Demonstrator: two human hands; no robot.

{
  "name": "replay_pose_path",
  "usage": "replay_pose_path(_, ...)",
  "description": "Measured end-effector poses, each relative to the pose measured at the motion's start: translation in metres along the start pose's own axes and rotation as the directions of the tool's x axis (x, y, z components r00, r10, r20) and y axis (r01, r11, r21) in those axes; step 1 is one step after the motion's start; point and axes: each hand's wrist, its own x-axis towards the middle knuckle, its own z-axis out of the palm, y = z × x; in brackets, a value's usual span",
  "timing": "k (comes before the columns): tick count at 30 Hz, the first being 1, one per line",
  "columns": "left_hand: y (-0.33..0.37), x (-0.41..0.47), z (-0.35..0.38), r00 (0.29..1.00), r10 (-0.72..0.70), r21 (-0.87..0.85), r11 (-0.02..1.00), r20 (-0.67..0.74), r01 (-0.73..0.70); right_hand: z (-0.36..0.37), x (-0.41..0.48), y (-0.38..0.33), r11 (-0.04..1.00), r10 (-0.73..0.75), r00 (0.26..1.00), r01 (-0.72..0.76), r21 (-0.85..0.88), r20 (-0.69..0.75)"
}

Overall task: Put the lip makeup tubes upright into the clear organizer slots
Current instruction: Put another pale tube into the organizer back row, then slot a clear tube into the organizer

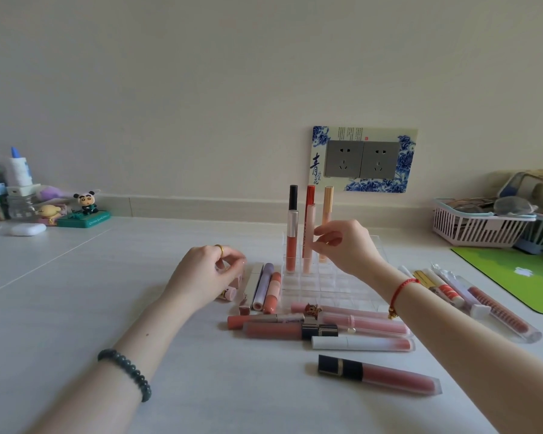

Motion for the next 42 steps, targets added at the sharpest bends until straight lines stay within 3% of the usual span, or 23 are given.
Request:
replay_pose_path(8, 0.000, 0.002, 0.012, 0.999, -0.042, 0.069, 0.997, 0.007, 0.042, -0.034, -0.031, 0.012, 0.999, -0.044, 0.999, 0.044, -0.014, 0.007)
replay_pose_path(13, 0.007, 0.024, 0.020, 0.992, -0.091, 0.276, 0.959, 0.084, 0.064, -0.066, -0.057, 0.036, 0.998, -0.028, 0.999, 0.030, 0.056, -0.037)
replay_pose_path(17, 0.016, 0.044, 0.028, 0.977, -0.142, 0.534, 0.845, 0.157, 0.037, -0.074, -0.065, 0.047, 0.987, 0.020, 0.998, -0.010, 0.158, -0.058)
replay_pose_path(20, 0.017, 0.052, 0.033, 0.948, -0.232, 0.613, 0.789, 0.220, 0.051, -0.075, -0.066, 0.048, 0.987, 0.003, 0.998, 0.007, 0.163, -0.060)
replay_pose_path(26, 0.024, 0.055, 0.036, 0.917, -0.298, 0.602, 0.794, 0.265, 0.084, -0.074, -0.067, 0.044, 0.985, -0.026, 0.998, 0.037, 0.168, -0.063)
replay_pose_path(33, 0.033, 0.053, 0.034, 0.943, -0.272, 0.572, 0.812, 0.192, 0.118, -0.074, -0.070, 0.043, 0.983, -0.026, 0.998, 0.036, 0.178, -0.062)
replay_pose_path(42, 0.050, 0.049, -0.017, 0.992, -0.125, 0.256, 0.959, -0.018, 0.125, -0.072, -0.073, 0.039, 0.977, -0.044, 0.998, 0.054, 0.207, -0.050)
